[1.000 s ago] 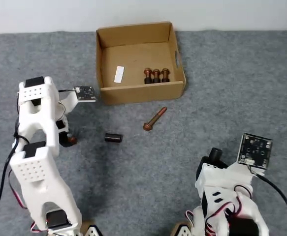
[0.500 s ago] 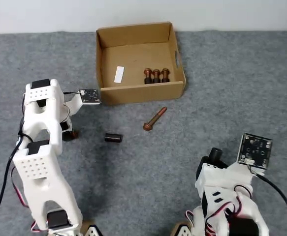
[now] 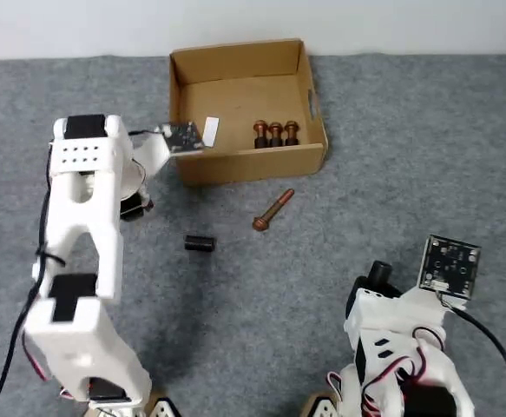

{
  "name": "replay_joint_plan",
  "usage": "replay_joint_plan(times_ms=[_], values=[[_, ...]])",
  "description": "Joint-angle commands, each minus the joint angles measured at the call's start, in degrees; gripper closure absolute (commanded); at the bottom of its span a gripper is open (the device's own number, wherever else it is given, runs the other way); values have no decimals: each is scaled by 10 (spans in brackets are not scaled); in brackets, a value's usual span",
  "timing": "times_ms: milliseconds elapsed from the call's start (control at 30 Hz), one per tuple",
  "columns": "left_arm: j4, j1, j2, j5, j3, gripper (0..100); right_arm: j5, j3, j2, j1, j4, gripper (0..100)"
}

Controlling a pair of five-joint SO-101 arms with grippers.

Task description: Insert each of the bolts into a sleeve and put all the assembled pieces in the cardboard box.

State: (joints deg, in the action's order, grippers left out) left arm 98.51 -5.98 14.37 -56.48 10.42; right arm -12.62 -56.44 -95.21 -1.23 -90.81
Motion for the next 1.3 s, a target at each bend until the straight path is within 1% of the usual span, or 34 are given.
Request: replay_joint_plan(times_ms=[0, 67, 267, 400, 467, 667, 700, 800, 867, 933, 1067, 1133, 1267], values=[[10, 22, -117, 55, -27, 994, 4, 3, -3, -1, 14, 991], [7, 28, -176, 86, -53, 995, 4, 3, -3, -1, 13, 991], [-26, 60, -382, 215, -157, 995, 4, 3, -3, 0, 13, 991], [-84, 75, -498, 359, -266, 994, 6, 3, -3, 0, 13, 991], [-113, 77, -549, 415, -313, 994, 6, 3, -3, 0, 13, 991], [-149, 107, -708, 503, -427, 994, 6, -16, -3, 0, 25, 991], [-163, 110, -736, 525, -445, 994, 6, -21, -3, 0, 32, 991], [-241, 106, -824, 593, -514, 994, 6, -45, -3, 6, 59, 991], [-288, 112, -881, 605, -564, 994, 4, -60, -3, 27, 80, 991], [-319, 127, -936, 607, -609, 994, 4, -67, -4, 55, 106, 991], [-327, 178, -1039, 609, -677, 994, 4, -69, -4, 102, 164, 991], [-338, 198, -1084, 630, -705, 994, 5, -72, -4, 124, 178, 991], [-382, 201, -1160, 684, -756, 995, 6, -88, -4, 178, 180, 991]])
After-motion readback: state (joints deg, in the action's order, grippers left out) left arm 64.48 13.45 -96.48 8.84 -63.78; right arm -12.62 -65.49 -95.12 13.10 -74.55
